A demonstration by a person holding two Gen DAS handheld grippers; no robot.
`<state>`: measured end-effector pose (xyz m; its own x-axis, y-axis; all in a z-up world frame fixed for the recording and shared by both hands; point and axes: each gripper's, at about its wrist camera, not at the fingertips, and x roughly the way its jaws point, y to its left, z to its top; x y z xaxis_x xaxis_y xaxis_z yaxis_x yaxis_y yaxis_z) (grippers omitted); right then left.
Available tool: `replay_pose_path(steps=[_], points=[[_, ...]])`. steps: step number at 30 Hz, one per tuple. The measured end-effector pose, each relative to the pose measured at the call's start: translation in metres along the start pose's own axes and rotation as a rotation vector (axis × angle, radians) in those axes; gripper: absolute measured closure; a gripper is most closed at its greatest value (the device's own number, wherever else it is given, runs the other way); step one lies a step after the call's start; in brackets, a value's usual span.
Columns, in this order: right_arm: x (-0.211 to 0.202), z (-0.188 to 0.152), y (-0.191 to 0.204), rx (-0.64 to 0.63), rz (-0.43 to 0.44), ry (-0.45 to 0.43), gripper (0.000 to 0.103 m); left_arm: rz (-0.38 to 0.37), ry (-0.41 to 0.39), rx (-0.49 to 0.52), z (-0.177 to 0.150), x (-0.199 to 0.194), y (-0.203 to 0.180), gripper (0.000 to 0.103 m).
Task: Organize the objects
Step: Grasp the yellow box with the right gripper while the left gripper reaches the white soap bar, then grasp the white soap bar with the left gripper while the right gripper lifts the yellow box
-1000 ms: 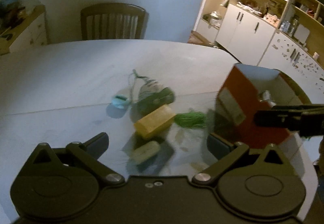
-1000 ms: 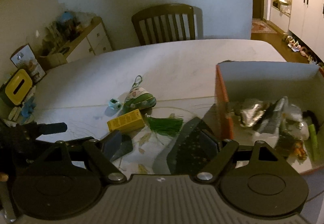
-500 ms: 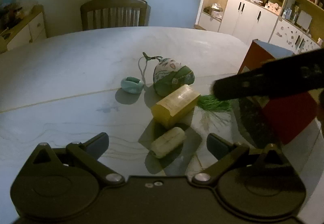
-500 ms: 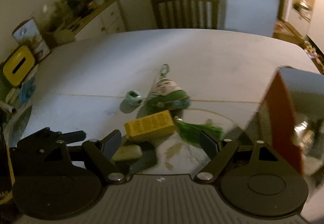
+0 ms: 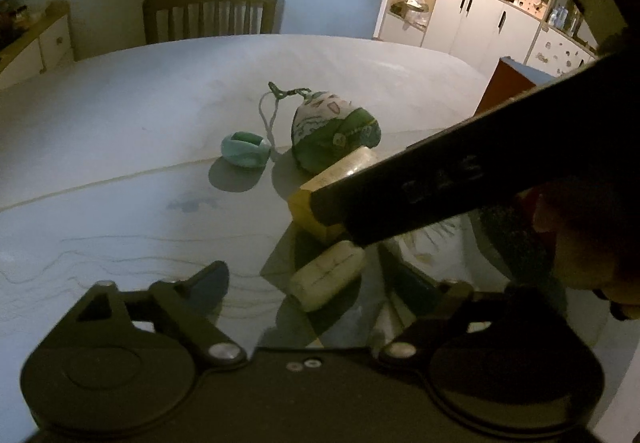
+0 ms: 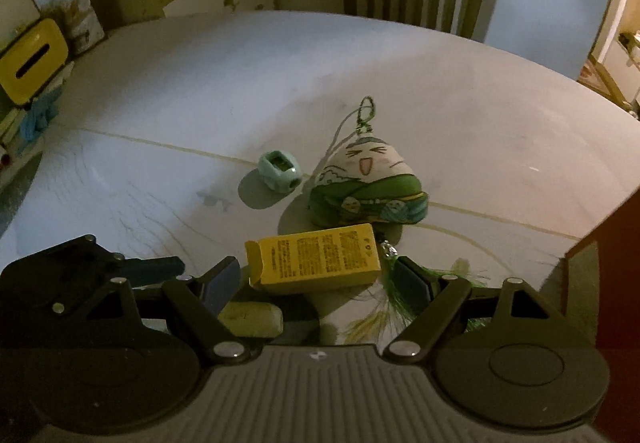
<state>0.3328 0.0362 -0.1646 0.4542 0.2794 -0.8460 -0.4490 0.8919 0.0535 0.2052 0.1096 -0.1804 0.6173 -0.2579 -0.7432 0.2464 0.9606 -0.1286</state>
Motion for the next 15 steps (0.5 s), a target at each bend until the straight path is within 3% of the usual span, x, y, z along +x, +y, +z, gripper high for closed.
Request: replay_pose_path(steps=[6, 8, 15], points=[[0.015, 0.002, 0.004, -0.022, -0.014, 0.025, 0.019, 0.004, -0.010, 0.030, -0.001, 0.003, -0.004, 0.032], [0.018, 0.003, 0.006, -0.032, -0.020, 0.032, 0.019, -0.002, -0.013, 0.039, 0.000, 0.004, -0.006, 0.042], [0.022, 0.003, 0.008, -0.038, -0.031, 0.038, 0.020, -0.004, -0.018, 0.062, 0.000, 0.004, -0.007, 0.063]])
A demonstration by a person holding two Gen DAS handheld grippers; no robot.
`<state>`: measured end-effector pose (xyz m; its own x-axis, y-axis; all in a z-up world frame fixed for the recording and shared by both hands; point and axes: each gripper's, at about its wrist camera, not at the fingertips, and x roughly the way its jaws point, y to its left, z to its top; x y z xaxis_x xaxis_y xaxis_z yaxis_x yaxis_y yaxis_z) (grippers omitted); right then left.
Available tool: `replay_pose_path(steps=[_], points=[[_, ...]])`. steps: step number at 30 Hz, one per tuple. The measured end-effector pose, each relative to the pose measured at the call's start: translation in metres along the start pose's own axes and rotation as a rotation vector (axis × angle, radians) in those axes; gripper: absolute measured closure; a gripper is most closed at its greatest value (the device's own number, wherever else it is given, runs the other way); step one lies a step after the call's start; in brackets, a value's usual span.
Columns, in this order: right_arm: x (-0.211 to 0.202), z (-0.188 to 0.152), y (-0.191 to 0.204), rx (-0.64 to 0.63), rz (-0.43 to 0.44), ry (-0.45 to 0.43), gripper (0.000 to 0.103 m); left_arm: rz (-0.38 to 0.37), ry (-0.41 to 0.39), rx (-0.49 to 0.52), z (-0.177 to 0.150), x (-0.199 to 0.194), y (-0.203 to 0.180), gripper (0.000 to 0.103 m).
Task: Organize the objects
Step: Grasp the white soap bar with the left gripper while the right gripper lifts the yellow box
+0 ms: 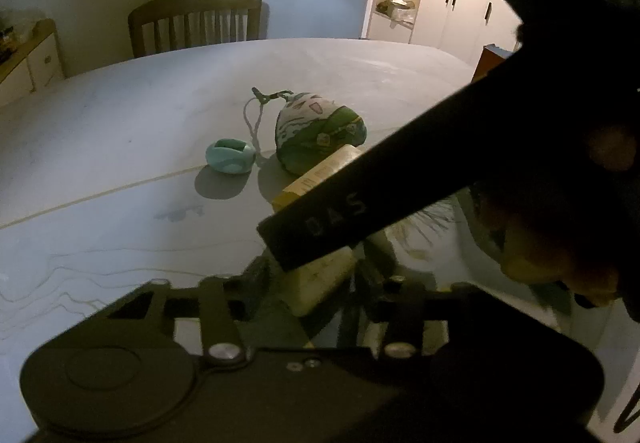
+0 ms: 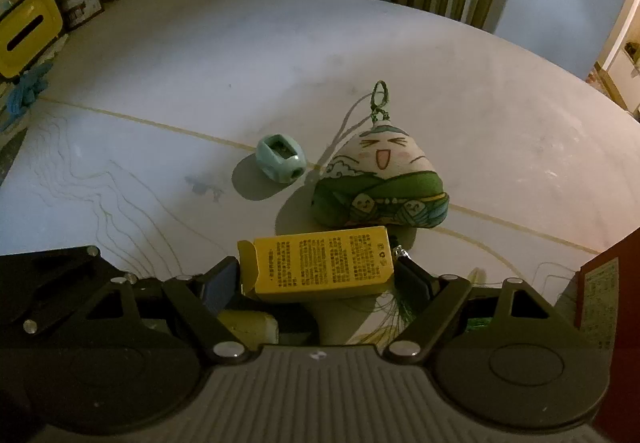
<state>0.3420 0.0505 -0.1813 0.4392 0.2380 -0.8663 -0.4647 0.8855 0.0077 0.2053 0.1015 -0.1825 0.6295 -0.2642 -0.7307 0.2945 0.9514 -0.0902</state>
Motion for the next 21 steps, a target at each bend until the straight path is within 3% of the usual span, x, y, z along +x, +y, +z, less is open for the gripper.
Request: replay_pose_path(steps=[7, 16, 19, 21], points=[[-0.001, 0.000, 0.004, 0.010, -0.024, 0.003, 0.031, 0.003, 0.000, -0.009, 0.000, -0.002, 0.000, 0.072], [-0.020, -0.001, 0.000, 0.065, -0.001, -0.021, 0.032, -0.003, -0.004, -0.015, -0.003, -0.009, -0.003, 0.074], [-0.033, -0.003, -0.005, 0.087, 0.017, -0.034, 0.032, -0.013, 0.012, -0.035, -0.004, -0.012, -0.003, 0.084], [-0.043, -0.005, -0.008, 0.104, 0.032, -0.044, 0.032, -0.020, 0.019, -0.056, -0.006, -0.014, -0.002, 0.084]])
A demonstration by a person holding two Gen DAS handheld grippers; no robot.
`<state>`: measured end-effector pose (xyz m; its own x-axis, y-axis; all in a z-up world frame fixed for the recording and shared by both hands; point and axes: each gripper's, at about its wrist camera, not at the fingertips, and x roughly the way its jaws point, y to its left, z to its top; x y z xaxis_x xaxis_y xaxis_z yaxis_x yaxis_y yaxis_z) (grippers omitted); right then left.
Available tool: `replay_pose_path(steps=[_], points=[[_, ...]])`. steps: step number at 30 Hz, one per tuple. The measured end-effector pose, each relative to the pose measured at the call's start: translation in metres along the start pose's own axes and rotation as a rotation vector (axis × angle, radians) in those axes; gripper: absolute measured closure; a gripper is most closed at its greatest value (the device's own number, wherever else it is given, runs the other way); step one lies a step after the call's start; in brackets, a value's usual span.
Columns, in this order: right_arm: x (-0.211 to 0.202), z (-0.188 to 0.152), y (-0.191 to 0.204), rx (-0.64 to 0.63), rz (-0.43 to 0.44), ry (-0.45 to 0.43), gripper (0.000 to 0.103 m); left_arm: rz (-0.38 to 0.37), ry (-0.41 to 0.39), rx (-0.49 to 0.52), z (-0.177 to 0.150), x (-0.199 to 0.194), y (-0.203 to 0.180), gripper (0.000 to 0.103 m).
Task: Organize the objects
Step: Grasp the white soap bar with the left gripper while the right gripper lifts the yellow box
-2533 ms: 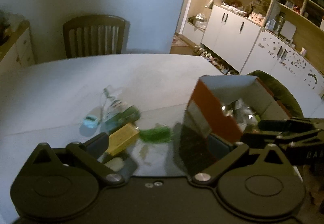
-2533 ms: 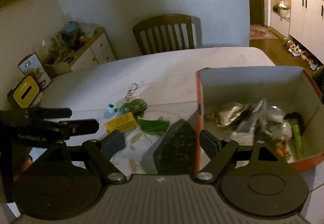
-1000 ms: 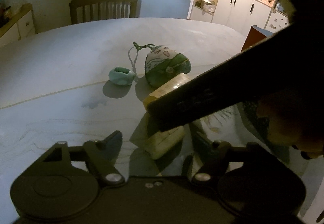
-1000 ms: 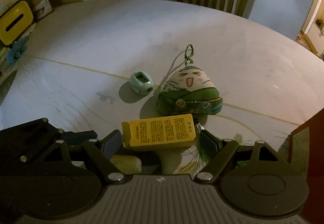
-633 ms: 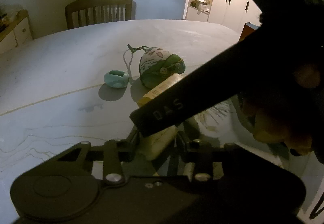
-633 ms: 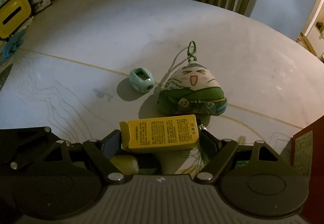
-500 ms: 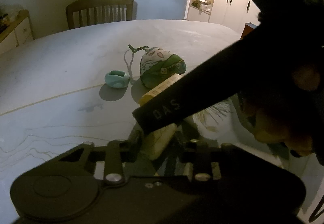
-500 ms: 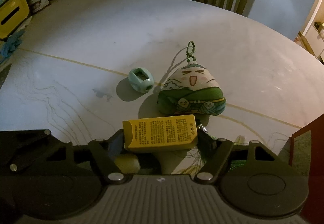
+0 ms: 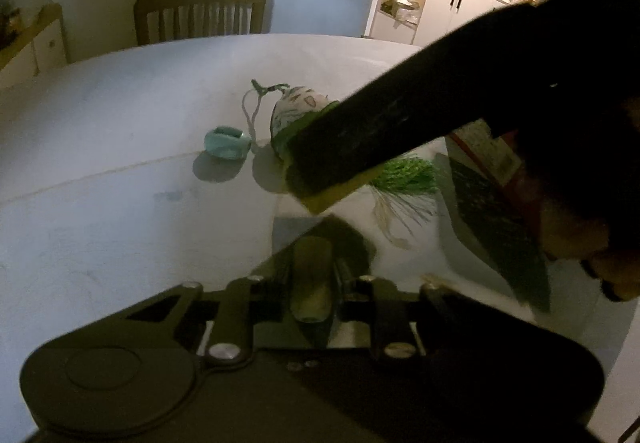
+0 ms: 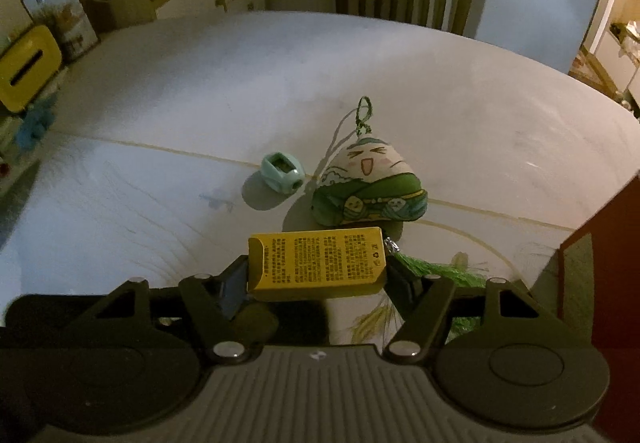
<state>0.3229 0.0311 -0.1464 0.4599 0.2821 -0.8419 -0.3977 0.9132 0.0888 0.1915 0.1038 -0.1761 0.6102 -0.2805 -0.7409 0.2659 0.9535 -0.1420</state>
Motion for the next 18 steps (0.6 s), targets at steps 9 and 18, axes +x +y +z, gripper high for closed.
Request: replay_pose_path(steps=[9, 18], points=[[-0.064, -0.013, -0.034, 0.078, 0.012, -0.065, 0.032, 0.009, 0.005, -0.026, -0.005, -0.005, -0.004, 0.084], [-0.129, -0.037, -0.092, 0.145, -0.040, -0.128, 0.032, 0.021, 0.007, -0.054, -0.002, -0.012, -0.019, 0.084]])
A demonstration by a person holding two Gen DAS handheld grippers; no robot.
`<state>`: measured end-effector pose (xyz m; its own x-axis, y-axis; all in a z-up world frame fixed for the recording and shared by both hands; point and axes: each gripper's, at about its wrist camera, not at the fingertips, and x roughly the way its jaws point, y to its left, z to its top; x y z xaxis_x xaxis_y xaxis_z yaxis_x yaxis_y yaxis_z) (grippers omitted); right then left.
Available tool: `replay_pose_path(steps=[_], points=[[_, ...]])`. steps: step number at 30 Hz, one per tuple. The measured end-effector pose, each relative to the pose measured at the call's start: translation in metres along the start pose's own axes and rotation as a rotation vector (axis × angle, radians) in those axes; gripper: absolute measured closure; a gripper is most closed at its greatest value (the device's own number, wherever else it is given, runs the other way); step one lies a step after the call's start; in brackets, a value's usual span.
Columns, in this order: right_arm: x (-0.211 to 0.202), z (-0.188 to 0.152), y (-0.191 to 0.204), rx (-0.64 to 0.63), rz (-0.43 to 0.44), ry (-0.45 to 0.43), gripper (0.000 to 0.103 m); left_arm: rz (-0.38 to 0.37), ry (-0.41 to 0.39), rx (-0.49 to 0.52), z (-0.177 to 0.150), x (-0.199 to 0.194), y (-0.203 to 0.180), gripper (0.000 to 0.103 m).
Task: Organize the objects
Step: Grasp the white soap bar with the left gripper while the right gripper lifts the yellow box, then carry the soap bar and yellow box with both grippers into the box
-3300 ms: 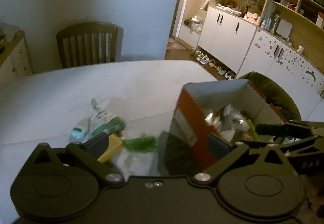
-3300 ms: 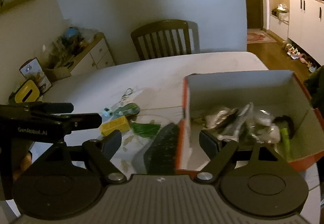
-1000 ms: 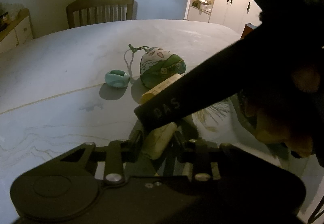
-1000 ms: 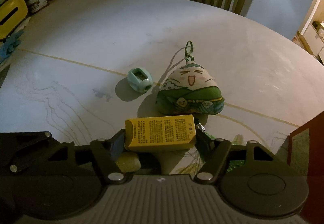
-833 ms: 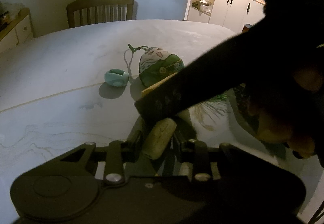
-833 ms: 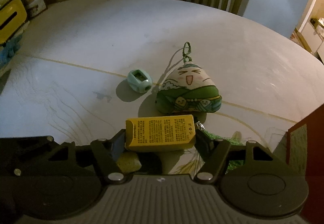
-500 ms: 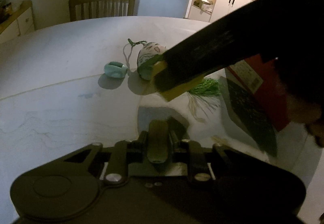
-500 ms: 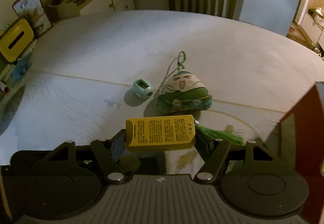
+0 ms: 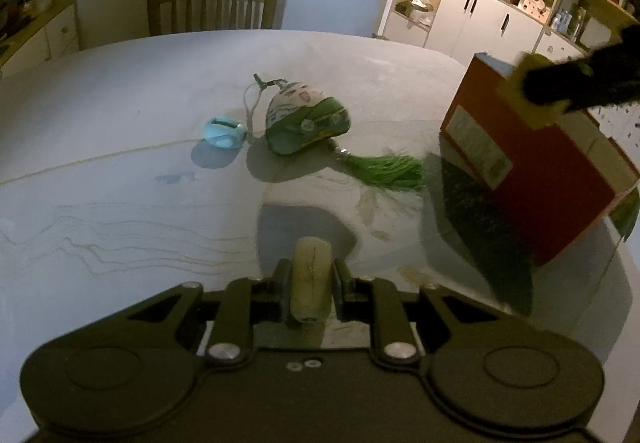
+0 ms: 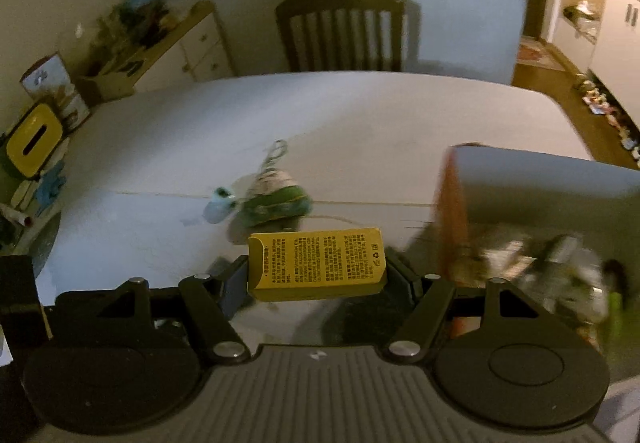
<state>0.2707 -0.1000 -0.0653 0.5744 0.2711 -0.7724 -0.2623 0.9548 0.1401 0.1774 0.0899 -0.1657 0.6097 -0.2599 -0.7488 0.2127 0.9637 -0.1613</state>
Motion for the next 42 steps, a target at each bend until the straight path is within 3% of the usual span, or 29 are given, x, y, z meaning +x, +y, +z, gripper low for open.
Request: replay_pose_path(steps=[11, 20, 31, 42], points=[[-0.051, -0.022, -0.088, 0.040, -0.076, -0.036, 0.032, -0.036, -0.028, -0.029, 0.024, -0.025, -0.052, 0.084], [-0.073, -0.036, -0.152, 0.068, -0.095, -0.058, 0.032, -0.069, -0.071, 0.019, 0.052, -0.039, -0.119, 0.084], [-0.069, -0.041, -0.219, 0.064, -0.148, -0.058, 0.032, -0.127, -0.080, 0.080, 0.083, -0.031, -0.195, 0.084], [-0.043, -0.039, -0.242, 0.003, -0.137, -0.016, 0.032, -0.156, -0.033, 0.149, 0.106, 0.006, -0.253, 0.084]])
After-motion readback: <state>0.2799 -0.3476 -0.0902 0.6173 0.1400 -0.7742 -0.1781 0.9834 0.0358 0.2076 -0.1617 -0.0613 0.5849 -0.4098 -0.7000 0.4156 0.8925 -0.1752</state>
